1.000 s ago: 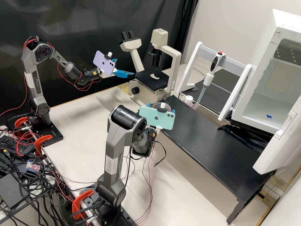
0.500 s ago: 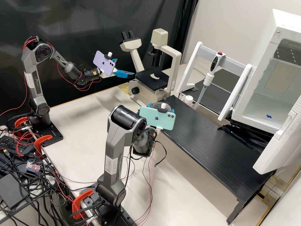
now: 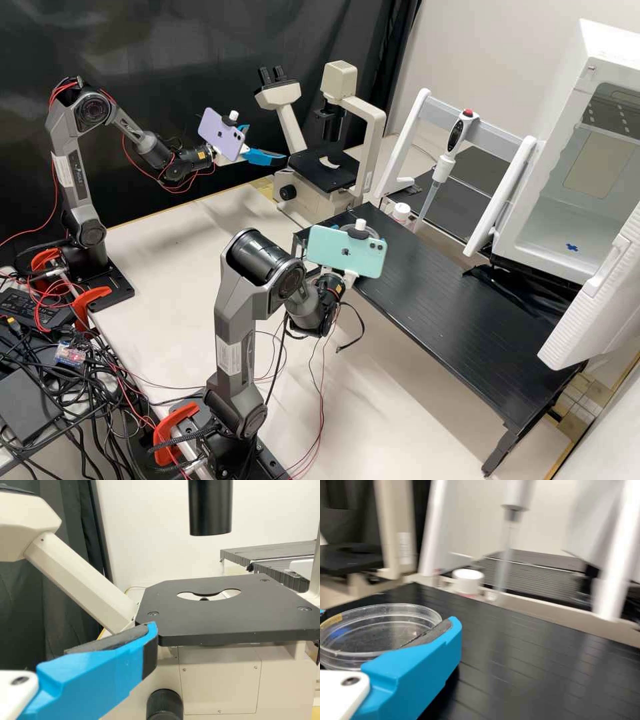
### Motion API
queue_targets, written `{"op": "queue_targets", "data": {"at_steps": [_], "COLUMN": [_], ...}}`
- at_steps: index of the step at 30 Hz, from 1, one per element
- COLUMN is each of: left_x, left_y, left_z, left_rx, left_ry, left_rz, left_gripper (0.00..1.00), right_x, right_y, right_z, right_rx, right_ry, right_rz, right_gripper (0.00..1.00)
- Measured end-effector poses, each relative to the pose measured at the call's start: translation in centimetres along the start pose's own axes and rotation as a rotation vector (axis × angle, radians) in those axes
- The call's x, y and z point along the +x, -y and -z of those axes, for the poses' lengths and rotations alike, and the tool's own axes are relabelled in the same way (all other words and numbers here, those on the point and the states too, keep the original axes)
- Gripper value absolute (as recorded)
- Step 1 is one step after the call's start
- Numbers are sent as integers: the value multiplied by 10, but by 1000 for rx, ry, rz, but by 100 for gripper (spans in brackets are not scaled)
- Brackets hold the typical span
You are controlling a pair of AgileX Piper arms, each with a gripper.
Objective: Move the petri dish to the incubator
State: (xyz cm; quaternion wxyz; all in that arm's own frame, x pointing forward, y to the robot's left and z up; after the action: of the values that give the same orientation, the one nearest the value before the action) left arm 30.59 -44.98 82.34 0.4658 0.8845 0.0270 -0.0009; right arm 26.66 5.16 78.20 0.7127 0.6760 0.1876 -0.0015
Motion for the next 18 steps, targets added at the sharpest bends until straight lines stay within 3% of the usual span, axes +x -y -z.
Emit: {"op": "queue_targets", "data": {"at_steps": [3,7,14,18], "left_x": [0,0,0,0], "left_y": [0,0,0,0], "left_z": [0,0,0,0], "left_rx": [0,0,0,0], "left_ry": [0,0,0,0], "left_rz": [0,0,0,0], "left_gripper": [100,100,100,100], "right_x": [-9,-18,-30,-28], "right_y": [-23,-53,-118,-151], "right_z": [-16,-35,-68,-87], "right_rx": [-7,29,-35,-52], "right_ry": [41,111,200,274], "right_rz": [-55,-178,-370,-436], "right_gripper": [0,0,0,0]}}
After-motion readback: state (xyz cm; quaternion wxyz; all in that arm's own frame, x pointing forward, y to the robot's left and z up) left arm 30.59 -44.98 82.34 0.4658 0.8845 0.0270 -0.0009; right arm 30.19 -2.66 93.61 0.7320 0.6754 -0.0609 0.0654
